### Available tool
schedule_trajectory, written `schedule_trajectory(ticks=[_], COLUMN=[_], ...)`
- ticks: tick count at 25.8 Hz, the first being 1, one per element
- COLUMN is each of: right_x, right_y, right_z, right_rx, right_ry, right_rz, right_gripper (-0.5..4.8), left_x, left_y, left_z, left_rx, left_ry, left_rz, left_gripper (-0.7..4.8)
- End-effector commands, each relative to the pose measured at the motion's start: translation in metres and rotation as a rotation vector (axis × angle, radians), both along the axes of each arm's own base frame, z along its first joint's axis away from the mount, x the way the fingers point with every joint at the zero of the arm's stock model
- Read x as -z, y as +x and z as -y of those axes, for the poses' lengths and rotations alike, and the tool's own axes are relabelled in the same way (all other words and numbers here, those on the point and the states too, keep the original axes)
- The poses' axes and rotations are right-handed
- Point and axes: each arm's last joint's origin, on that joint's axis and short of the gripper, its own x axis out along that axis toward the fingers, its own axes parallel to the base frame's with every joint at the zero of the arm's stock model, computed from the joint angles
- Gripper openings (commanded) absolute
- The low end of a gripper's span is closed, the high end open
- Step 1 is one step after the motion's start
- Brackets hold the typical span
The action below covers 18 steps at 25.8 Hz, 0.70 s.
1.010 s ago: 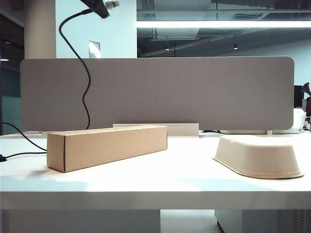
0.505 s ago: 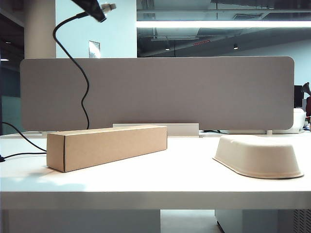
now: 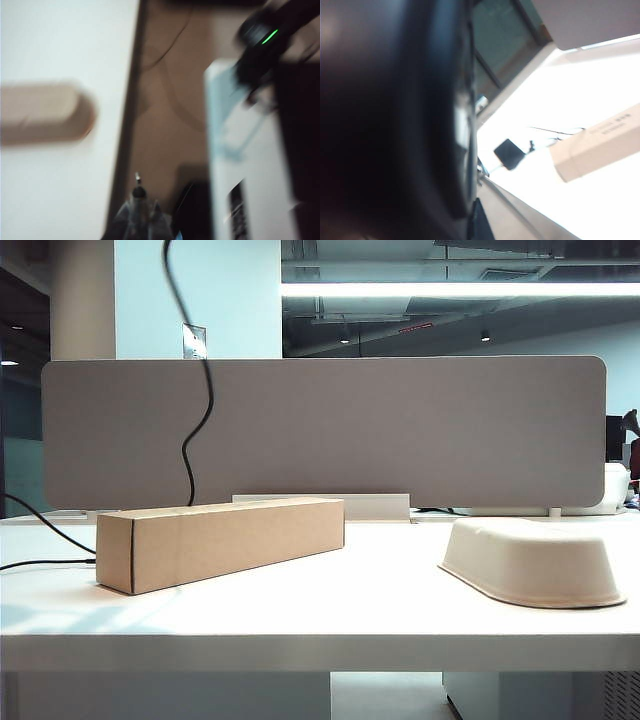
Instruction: Pick up the charging cable and the phone, plug the charging cable into the charging port on the phone, and finally place them back on the table.
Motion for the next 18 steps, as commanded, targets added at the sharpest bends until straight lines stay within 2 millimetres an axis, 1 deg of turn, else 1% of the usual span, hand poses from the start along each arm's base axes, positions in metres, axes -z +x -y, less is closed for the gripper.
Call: schedule_trajectory(ticks=[1, 4, 9, 18], right_x=[-0.0143, -0.0174, -0.0175, -0.0212], right_y=[-0.0021, -0.0033, -0.0039, -0.0056], right_z=[0.0004, -0.0002, -0.0004, -0.0007], right_rx=[-0.028, -0.076, -0.099, -0.148], right_ry=[0.112, 0.155, 0.180, 0.211], right_rz=[0.038, 0.021, -0.020, -0.018], right_gripper=[-0.08, -0.08, -0.08, -0.08], left_x=[-0.0104, -0.0157, -0.0170, -0.0154], left_y=[-0.0013, -0.0015, -0.0029, -0.0083], left_z=[0.0040, 0.0064, 0.0071, 0.0070], left_rx=[0.099, 0.159, 0.192, 0.342], left_ry=[-0.162, -0.240, -0.265, -0.328], left_rz=[-0.077, -0.127, -0.173, -0.362], left_gripper=[-0.06, -0.06, -0.06, -0.06])
